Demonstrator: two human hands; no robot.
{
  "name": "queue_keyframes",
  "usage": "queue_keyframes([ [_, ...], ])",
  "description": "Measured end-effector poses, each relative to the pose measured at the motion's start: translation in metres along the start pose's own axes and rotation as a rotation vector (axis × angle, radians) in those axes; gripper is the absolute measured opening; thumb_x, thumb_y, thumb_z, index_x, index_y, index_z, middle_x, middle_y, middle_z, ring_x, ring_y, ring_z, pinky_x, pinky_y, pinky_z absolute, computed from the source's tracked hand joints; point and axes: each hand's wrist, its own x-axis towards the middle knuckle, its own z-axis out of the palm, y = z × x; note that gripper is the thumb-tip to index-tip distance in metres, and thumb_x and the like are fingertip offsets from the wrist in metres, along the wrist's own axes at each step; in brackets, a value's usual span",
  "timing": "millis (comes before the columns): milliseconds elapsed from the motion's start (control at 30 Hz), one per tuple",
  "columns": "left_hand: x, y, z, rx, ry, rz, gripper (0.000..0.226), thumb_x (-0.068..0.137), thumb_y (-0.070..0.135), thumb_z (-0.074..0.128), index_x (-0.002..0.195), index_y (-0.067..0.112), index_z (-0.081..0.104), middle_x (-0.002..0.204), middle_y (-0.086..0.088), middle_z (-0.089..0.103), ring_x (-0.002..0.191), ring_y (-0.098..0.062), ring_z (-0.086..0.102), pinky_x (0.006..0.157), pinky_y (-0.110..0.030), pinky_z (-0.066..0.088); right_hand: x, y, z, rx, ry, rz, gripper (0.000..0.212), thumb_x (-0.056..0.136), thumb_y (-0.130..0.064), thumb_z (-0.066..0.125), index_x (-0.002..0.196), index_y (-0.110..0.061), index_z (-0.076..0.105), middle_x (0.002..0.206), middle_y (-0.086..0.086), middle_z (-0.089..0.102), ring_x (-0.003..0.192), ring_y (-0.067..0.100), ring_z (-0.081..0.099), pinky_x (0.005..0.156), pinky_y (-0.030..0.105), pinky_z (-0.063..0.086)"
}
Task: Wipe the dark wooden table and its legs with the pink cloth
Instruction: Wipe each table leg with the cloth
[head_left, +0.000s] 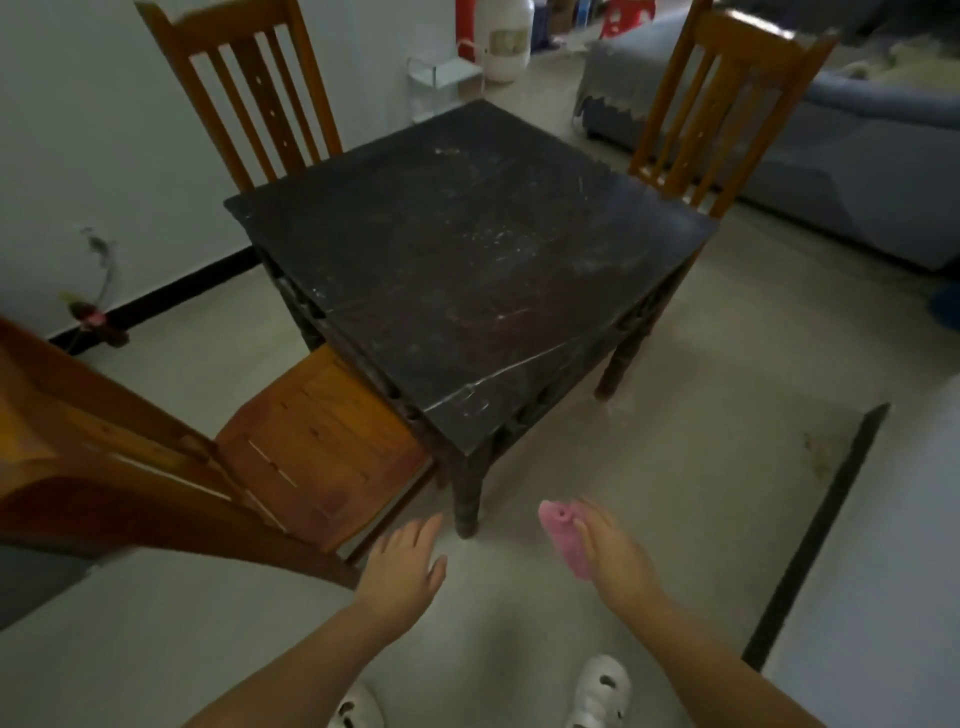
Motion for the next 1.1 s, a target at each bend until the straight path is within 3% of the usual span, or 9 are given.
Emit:
queue_keyframes([
  [100, 0.002, -0.038, 0.004, 0.003, 0.022, 0.008, 0.046, 0.078, 0.042, 0.041, 0.118, 0.020, 0.046, 0.098, -0.002, 0.067, 0.086, -0.020, 0.067, 0.069, -0.036, 0.054, 0.002, -0.020, 0.026, 0.051, 0.008, 0.220, 0.037, 0.101, -0.019, 0.037, 0.135, -0.008, 0.049, 0.143, 0.008, 0.045, 0.133, 0.022, 0.040, 0.098, 0.015, 0.026],
  [167, 0.008, -0.047, 0.008, -0.039, 0.053, 0.046, 0.040, 0.076, 0.033, 0.055, 0.113, 0.021, 0.043, 0.091, -0.002, 0.066, 0.078, -0.020, 0.066, 0.062, -0.033, 0.053, 0.002, -0.028, 0.044, 0.083, 0.147, 0.277, 0.033, 0.098, -0.012, 0.038, 0.117, 0.000, 0.061, 0.120, 0.017, 0.061, 0.114, 0.025, 0.058, 0.094, 0.019, 0.040],
  [233, 0.021, -0.054, 0.022, -0.101, 0.068, 0.052, 0.043, 0.085, 0.026, 0.056, 0.125, 0.016, 0.044, 0.110, -0.007, 0.060, 0.097, -0.025, 0.061, 0.079, -0.036, 0.049, 0.011, -0.020, 0.071, 0.159, 0.239, 0.332, 0.031, 0.097, -0.014, 0.042, 0.107, 0.004, 0.065, 0.105, 0.021, 0.067, 0.101, 0.031, 0.064, 0.092, 0.028, 0.046],
  [400, 0.093, -0.077, 0.100, -0.339, 0.115, -0.013, 0.054, 0.093, 0.033, 0.046, 0.141, 0.016, 0.027, 0.139, -0.006, 0.039, 0.126, -0.020, 0.039, 0.101, -0.032, 0.034, 0.053, 0.027, 0.157, 0.436, 0.287, 0.518, 0.032, 0.102, -0.019, 0.040, 0.122, -0.001, 0.058, 0.114, 0.018, 0.061, 0.107, 0.028, 0.057, 0.096, 0.039, 0.044],
  [500, 0.151, -0.088, 0.158, -0.464, 0.152, 0.019, 0.057, 0.093, 0.040, 0.044, 0.142, 0.019, 0.025, 0.144, -0.002, 0.033, 0.130, -0.017, 0.035, 0.103, -0.031, 0.032, 0.090, 0.058, 0.213, 0.496, 0.362, 0.463, 0.033, 0.102, -0.016, 0.038, 0.121, 0.002, 0.057, 0.105, 0.014, 0.059, 0.097, 0.018, 0.053, 0.082, 0.027, 0.043],
  [600, 0.197, -0.097, 0.205, -0.660, 0.253, 0.174, 0.057, 0.089, 0.047, 0.046, 0.138, 0.022, 0.031, 0.138, 0.002, 0.040, 0.127, -0.012, 0.038, 0.099, -0.026, 0.032, 0.130, 0.088, 0.276, 0.581, 0.424, 0.373, 0.034, 0.102, -0.019, 0.039, 0.124, 0.002, 0.055, 0.109, 0.008, 0.060, 0.098, 0.015, 0.053, 0.089, 0.027, 0.043],
  [833, 0.255, -0.102, 0.239, -0.964, 0.401, 0.554, 0.031, 0.085, 0.025, 0.061, 0.103, 0.042, 0.042, 0.103, 0.019, 0.053, 0.092, 0.017, 0.052, 0.074, -0.005, 0.042, 0.173, 0.121, 0.344, 0.958, 0.473, 0.029, 0.026, 0.090, -0.041, 0.046, 0.111, -0.033, 0.058, 0.098, -0.016, 0.062, 0.094, 0.004, 0.061, 0.079, 0.018, 0.049],
  [933, 0.269, -0.099, 0.252, -1.061, 0.448, 0.624, 0.045, 0.082, 0.027, 0.064, 0.120, 0.028, 0.041, 0.105, 0.018, 0.054, 0.091, 0.015, 0.053, 0.071, -0.004, 0.044, 0.184, 0.126, 0.363, 0.991, 0.468, -0.197, 0.025, 0.094, -0.044, 0.033, 0.115, -0.046, 0.045, 0.113, -0.020, 0.057, 0.105, -0.002, 0.057, 0.085, 0.016, 0.051],
  [1100, 0.268, -0.095, 0.248, -1.103, 0.414, 0.566, 0.057, 0.081, 0.029, 0.066, 0.127, 0.031, 0.034, 0.100, 0.025, 0.050, 0.081, 0.025, 0.050, 0.062, 0.001, 0.041, 0.201, 0.139, 0.392, 1.107, 0.648, 0.013, 0.028, 0.100, -0.036, 0.034, 0.125, -0.041, 0.046, 0.115, -0.017, 0.056, 0.108, 0.007, 0.055, 0.093, 0.032, 0.046],
])
